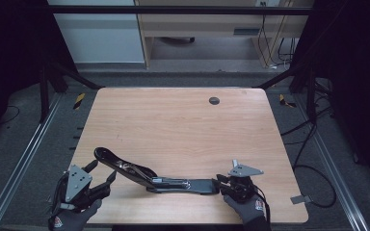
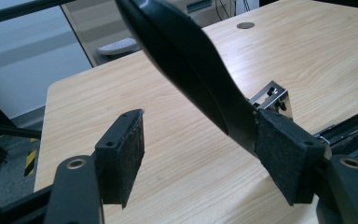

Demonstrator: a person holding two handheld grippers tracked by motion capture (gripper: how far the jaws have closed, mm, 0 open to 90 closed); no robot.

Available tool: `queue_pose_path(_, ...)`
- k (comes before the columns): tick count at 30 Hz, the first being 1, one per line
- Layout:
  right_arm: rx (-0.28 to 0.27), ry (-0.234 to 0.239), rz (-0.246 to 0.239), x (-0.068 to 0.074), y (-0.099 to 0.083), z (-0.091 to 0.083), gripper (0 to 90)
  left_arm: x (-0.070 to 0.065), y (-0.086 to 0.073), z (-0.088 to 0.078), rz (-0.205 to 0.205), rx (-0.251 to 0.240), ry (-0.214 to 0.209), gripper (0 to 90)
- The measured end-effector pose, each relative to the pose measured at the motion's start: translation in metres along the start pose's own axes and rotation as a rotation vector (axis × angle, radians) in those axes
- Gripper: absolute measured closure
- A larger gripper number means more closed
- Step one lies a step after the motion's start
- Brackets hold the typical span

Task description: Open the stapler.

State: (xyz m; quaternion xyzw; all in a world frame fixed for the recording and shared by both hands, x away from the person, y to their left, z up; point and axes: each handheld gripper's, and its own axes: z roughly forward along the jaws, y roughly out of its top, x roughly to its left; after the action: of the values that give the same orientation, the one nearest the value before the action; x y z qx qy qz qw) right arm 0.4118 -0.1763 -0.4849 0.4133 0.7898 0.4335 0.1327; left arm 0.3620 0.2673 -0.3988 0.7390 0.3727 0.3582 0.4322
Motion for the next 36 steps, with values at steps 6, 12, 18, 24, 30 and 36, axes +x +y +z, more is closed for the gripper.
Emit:
queue_pose_path(6,-0.007,-0.021,0.025,-0.002,0.002,-0.004,66.9,0.000,-0.007,-0.003,-0.021,0.023,0.013,35.8)
queue_pose_path(12,-0.021,-0.035,0.030,-0.005,0.003,-0.009,66.5,-0.001,-0.012,-0.001,-0.019,0.043,0.015,39.7)
queue_pose_path(18,-0.023,-0.058,0.044,-0.008,0.005,-0.014,64.5,0.002,-0.020,0.001,-0.039,0.077,0.037,43.3)
queue_pose_path(24,-0.027,-0.082,0.056,-0.013,0.006,-0.021,63.1,0.001,-0.030,0.011,-0.041,0.116,0.034,47.9)
queue_pose_path(30,-0.048,-0.117,0.061,-0.020,0.009,-0.028,61.9,0.001,-0.037,0.019,-0.035,0.146,0.040,48.1)
queue_pose_path(36,-0.027,-0.181,0.065,-0.030,0.009,-0.033,63.7,0.002,-0.042,0.023,-0.023,0.152,0.047,49.4)
